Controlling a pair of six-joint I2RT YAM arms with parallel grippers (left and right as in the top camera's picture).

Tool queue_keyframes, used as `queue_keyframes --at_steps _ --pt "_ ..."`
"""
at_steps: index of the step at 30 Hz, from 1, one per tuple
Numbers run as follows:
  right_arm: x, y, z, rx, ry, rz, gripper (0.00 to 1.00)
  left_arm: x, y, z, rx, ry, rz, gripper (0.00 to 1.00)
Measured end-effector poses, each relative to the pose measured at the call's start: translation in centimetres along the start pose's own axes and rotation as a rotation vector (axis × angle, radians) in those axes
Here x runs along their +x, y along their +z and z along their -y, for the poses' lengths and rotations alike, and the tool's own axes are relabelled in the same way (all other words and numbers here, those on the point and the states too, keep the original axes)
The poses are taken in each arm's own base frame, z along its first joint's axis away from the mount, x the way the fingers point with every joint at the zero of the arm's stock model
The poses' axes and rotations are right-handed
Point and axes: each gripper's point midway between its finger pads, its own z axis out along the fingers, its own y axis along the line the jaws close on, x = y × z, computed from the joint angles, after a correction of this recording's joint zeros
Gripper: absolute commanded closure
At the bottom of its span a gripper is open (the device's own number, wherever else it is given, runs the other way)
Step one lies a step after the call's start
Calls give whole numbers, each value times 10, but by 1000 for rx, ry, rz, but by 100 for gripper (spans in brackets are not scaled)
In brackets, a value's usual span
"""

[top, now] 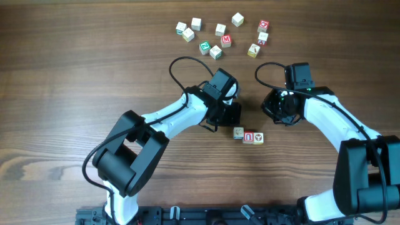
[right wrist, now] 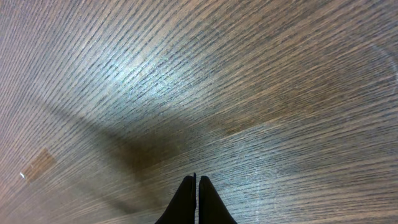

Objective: Form a horizontal line

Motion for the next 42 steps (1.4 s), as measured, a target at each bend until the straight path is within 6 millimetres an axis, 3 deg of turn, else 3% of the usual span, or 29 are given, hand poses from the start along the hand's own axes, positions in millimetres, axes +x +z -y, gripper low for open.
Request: queue_keyframes --at_steps 34,42 --pt "0 0 1 2 1 -2 95 0 0 4 21 -27 -5 96" --pt "0 0 1 2 1 -2 95 8 3 9 25 -18 -28 96"
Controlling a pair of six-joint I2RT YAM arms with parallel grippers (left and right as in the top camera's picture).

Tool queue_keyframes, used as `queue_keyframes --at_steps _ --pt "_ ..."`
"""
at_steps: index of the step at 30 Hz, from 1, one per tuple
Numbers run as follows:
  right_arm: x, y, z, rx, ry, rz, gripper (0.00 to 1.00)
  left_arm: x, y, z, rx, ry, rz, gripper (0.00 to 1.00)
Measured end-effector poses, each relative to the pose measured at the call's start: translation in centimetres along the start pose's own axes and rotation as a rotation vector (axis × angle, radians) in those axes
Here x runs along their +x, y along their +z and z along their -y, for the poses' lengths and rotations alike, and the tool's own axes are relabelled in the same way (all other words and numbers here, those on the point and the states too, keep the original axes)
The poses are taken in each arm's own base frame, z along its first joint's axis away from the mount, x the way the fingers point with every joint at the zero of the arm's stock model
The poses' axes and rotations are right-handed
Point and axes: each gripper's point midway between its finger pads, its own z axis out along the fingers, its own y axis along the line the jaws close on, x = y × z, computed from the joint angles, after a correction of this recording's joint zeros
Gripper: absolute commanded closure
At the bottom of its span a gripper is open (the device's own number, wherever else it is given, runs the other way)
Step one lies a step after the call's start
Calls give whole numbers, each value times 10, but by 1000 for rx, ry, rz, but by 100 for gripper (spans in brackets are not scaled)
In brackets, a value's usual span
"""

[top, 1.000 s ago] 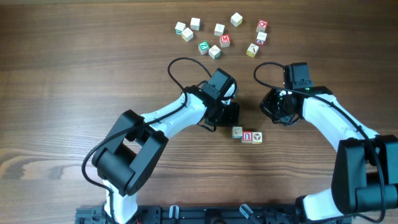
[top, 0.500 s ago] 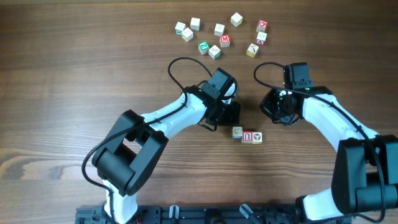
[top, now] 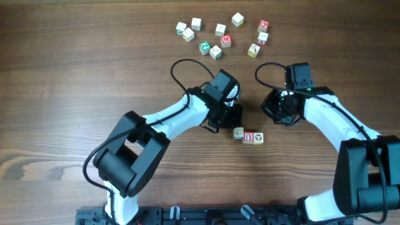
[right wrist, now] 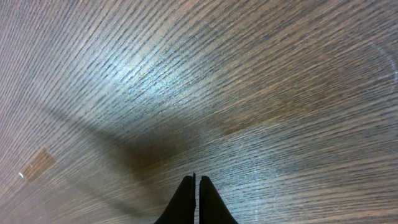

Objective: Form a horizontal line

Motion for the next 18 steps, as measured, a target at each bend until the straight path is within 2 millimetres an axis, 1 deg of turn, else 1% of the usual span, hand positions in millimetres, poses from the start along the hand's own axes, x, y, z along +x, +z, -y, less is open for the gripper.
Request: queue_keyframes --at_steps 5,13,16,17,18 --pt "0 0 0 0 0 0 95 8 4 8 6 21 -18 96" --pt "1 0 1 3 1 -2 95 8 5 8 4 22 -17 96" --pt "1 0 1 5 1 -4 95 4 4 7 0 24 0 96" --pt "2 0 2 9 3 -8 95 1 3 6 2 23 9 96" --pt "2 0 4 16 5 -9 95 -6 0 3 6 16 28 96"
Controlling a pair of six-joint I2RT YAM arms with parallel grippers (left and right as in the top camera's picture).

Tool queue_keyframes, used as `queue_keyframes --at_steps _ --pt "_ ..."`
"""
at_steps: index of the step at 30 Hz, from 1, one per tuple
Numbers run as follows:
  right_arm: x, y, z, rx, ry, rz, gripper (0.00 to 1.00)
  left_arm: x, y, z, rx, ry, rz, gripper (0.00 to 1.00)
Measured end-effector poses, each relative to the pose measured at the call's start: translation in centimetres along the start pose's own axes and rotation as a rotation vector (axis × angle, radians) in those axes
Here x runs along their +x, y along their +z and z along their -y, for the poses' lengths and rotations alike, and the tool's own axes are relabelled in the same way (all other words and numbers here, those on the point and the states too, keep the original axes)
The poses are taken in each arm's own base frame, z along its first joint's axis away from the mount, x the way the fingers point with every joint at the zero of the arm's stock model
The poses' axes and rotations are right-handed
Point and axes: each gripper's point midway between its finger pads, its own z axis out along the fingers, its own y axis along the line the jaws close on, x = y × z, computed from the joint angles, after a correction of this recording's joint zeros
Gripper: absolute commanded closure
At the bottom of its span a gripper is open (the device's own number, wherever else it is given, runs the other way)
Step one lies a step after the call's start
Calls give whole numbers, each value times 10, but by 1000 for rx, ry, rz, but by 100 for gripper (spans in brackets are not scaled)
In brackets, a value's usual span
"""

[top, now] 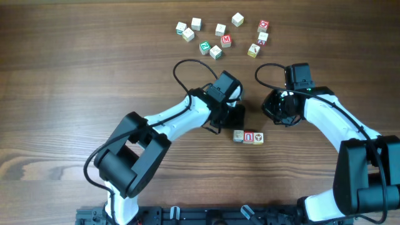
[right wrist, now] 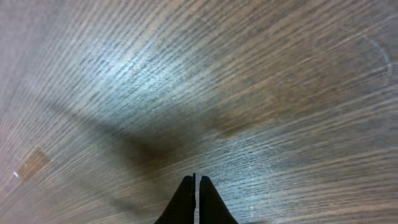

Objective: Form a horizontal line

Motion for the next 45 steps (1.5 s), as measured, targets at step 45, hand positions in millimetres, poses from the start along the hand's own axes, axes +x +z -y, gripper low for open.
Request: queue_keyframes --at_steps 45 --pt "57 11 -54 -103 -276 -87 81 -51 -73 -148 -214 -465 152 96"
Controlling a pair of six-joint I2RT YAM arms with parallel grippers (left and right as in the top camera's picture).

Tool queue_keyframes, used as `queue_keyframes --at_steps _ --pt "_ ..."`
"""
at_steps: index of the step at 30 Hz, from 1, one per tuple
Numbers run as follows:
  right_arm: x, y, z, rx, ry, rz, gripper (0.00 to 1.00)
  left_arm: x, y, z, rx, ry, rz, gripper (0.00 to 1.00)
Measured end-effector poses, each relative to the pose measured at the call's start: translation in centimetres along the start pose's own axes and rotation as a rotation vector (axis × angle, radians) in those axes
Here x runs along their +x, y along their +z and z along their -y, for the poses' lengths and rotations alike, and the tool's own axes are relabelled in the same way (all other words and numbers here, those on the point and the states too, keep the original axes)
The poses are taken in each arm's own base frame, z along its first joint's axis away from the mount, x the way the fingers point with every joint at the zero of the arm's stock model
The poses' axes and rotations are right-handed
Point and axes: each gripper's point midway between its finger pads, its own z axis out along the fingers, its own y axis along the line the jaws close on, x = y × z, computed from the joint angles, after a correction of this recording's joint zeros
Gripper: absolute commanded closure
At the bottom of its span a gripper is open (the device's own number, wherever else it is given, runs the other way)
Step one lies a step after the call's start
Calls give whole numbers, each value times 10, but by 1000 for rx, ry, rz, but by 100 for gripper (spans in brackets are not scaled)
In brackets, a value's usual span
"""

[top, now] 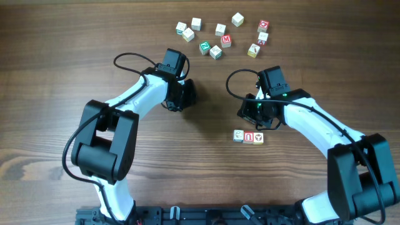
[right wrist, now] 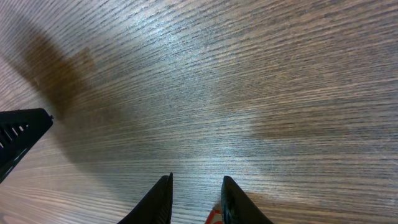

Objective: Form a horizontal line

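Three small cubes stand side by side in a short row (top: 249,137) on the wooden table: a pale cube (top: 239,135), a red-lettered cube (top: 249,137) and another pale one (top: 258,137). My right gripper (top: 251,114) hovers just behind this row. In the right wrist view the right gripper (right wrist: 197,178) is open, nothing between its fingers, and a red cube corner (right wrist: 213,218) peeks out at the bottom edge. My left gripper (top: 185,97) sits well to the upper left of the row; its jaws are hidden from above.
Several loose letter cubes (top: 220,29) lie scattered at the far middle of the table. A black part of the left arm (right wrist: 18,135) shows at the left edge of the right wrist view. Cables loop above both wrists.
My left gripper has gone from beside the row's left end to the upper left. The right gripper has shifted left to just behind the row and has opened.
The left gripper stood close to the pale cube at the row's left end, which sat slightly out of line with the other two. That cube then sat flush with them. The right gripper stayed shut at the right. Now left is away, right open behind the row.
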Motion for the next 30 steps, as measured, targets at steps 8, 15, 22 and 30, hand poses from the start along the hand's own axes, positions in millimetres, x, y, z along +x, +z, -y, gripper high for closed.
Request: queue_keyframes --at_steps 8,15,22,30 --pt "-4 1 -3 -18 36 18 95 3 0 -2 -9 -9 -10 86" --pt "-11 0 -24 -116 6 32 96 5 0 -4 -16 -17 -19 71" --pt "-10 -1 -26 -127 19 27 95 7 0 -6 -23 -23 -28 84" --pt "1 2 -20 -98 36 -9 95 7 0 -6 -23 -24 -28 88"
